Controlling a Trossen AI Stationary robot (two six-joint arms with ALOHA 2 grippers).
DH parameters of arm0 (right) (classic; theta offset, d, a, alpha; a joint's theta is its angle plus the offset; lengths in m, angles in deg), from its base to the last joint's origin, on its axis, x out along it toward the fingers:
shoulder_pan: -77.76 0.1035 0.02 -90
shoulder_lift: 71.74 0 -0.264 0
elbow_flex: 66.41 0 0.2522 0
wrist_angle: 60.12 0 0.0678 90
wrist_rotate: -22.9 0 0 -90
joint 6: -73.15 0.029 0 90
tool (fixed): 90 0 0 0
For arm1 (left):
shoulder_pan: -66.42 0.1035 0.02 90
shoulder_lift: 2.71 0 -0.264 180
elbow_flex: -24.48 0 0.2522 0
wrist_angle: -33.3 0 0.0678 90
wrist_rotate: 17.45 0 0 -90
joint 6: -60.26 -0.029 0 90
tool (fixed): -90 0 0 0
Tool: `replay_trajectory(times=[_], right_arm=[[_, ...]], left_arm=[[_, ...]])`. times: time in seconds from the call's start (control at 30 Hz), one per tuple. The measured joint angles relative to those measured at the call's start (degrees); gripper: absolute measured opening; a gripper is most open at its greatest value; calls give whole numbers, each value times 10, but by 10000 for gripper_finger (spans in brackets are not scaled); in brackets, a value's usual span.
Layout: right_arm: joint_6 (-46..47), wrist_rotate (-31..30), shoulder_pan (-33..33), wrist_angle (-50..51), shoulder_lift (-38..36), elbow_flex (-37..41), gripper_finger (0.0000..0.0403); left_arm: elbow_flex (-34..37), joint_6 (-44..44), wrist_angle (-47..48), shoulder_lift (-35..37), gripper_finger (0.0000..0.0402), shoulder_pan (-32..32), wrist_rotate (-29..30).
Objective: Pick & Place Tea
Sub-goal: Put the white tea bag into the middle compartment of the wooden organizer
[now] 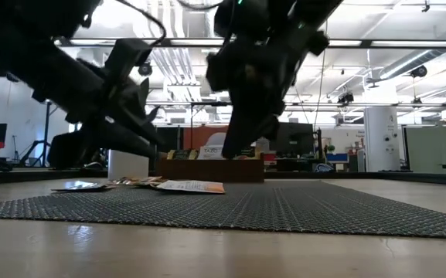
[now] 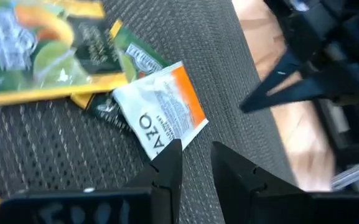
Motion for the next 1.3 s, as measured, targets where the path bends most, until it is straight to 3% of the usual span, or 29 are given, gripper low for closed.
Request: replay_trajectory(times=[0.33, 0.57, 0.67, 1.07, 1.3], right_arm=[[-28, 75, -69, -2, 44, -21, 9], [-40, 92, -109, -8, 42, -18, 9], [-47, 136, -116, -14, 42, -18, 13], [-73, 141, -125, -23, 43, -14, 95], [-72, 139, -141, -23, 43, -3, 115]], left_arm=[[2, 40, -26, -16, 80, 4, -14], [-36, 29, -26, -76, 80, 9, -19], [-57, 21, -26, -115, 80, 15, -53], [-91, 16, -12, -164, 80, 42, -79], [-91, 19, -2, -165, 80, 51, -102]])
